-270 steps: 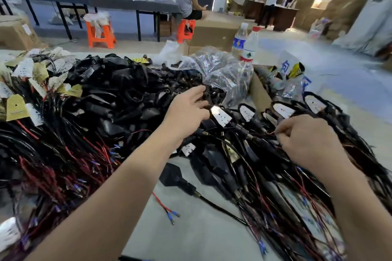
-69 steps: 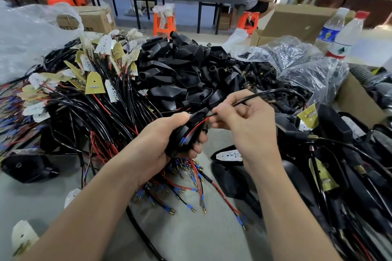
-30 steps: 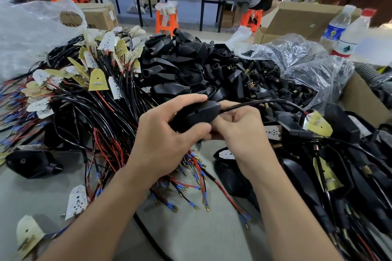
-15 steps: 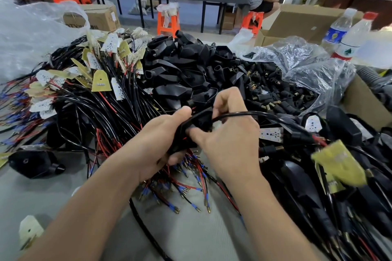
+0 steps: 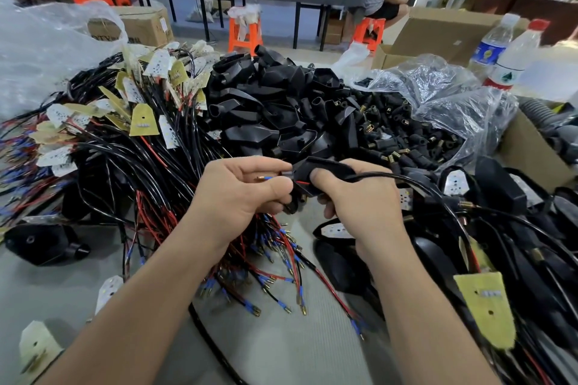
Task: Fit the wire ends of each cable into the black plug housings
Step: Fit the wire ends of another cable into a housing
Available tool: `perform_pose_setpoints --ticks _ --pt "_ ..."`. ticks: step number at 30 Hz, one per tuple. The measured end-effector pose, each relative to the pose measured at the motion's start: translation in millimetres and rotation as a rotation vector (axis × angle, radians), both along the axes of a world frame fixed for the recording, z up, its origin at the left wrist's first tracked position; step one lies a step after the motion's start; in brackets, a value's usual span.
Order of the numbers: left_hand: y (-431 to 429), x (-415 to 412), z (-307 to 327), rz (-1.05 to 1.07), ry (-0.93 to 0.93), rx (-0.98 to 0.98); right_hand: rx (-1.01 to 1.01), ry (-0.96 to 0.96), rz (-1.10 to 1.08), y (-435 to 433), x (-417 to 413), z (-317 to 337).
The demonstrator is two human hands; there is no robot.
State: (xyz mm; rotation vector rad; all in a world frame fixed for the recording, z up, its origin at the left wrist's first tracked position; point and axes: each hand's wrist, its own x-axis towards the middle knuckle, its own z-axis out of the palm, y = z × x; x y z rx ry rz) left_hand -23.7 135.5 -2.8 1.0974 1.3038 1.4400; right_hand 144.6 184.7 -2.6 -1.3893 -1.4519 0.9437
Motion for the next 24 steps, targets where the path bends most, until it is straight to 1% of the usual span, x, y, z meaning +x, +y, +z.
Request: perform_pose_setpoints --ticks 5,8,10,12,15,16,18,20,22,24 --pt "1 -6 4 0.022 -0.011 0.069 -0.15 0.283 0.18 -3 5 9" --pt "1 -10 3 -0.053 -0.058 0.091 -0.203 0.344 0.197 -3 9 12" --pt "1 -11 2 -0.055 -0.073 0.099 -0.211 0.391 0.209 -2 11 12" --pt "2 -13 0 0.012 -0.035 0.122 -0.174 0.388 0.294 -2 10 10" --pt "4 -19 -1 0.076 -0.042 0.116 -0.092 0.4 0.5 -2 10 7" --pt "5 -19 -1 0.084 -0.037 0.108 -0.052 0.385 0.549 -1 11 7" --pt "6 -17 -4 0.13 0.016 0.106 0.02 0.291 0.627 1 13 5" --pt "6 -16 -5 0.221 0.084 0.134 0.024 0.263 0.611 2 15 4" --pt "7 -21 -3 0.362 0.093 0.167 -0.001 0.339 0.534 5 19 2" --pt "8 -34 0 0.516 0.028 0.183 -0.045 0.45 0.458 7 23 3"
